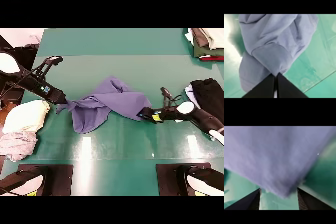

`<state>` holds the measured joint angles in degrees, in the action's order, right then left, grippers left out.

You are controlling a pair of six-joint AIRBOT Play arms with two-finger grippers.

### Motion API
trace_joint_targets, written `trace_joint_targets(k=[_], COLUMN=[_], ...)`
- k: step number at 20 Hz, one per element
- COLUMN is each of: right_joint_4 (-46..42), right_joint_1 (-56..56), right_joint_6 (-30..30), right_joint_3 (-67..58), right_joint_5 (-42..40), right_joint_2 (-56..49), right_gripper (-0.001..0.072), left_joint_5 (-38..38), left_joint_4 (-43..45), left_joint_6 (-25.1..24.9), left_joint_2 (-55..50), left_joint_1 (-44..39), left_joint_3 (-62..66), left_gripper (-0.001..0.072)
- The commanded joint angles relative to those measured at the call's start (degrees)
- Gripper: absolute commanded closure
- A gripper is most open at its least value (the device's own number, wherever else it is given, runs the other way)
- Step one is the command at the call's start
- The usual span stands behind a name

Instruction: Fold the shirts.

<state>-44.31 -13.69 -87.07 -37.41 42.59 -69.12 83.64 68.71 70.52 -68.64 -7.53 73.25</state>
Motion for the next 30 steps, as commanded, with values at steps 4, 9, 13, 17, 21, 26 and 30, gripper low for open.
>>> trace_joint_targets(k=[4,9,13,17,21,26,30], right_joint_4=[1.1,0.6,0.6,0.6,0.6,0.7,0.8], right_joint_1=[-3.0,3.7,15.6,25.7,31.8,36.3,36.0], right_joint_6=[0.3,4.2,4.2,4.1,3.2,0.5,-1.3], right_joint_3=[-4.8,-12.0,-25.7,-37.4,-44.7,-45.1,-37.6], right_joint_5=[-2.1,4.9,16.7,25.0,32.0,35.6,36.9], right_joint_2=[-7.5,3.4,16.4,24.3,28.5,31.5,31.5], right_gripper=[0.0588,0.0699,0.07,0.07,0.07,0.07,0.07], left_joint_5=[0.0,3.4,8.3,7.7,2.4,-0.8,-4.8], left_joint_4=[-0.1,6.3,7.4,5.5,-0.5,-2.5,-3.7], left_joint_6=[-0.1,0.3,1.8,4.7,4.5,3.7,2.3], left_joint_2=[0.0,0.0,0.0,1.9,11.3,17.0,14.4], left_joint_1=[0.0,0.0,0.0,0.0,0.0,0.0,0.0], left_joint_3=[0.1,10.7,34.6,52.7,52.3,52.2,44.1], left_gripper=[0.0686,0.0688,0.0687,0.0687,0.0687,0.0688,0.0687])
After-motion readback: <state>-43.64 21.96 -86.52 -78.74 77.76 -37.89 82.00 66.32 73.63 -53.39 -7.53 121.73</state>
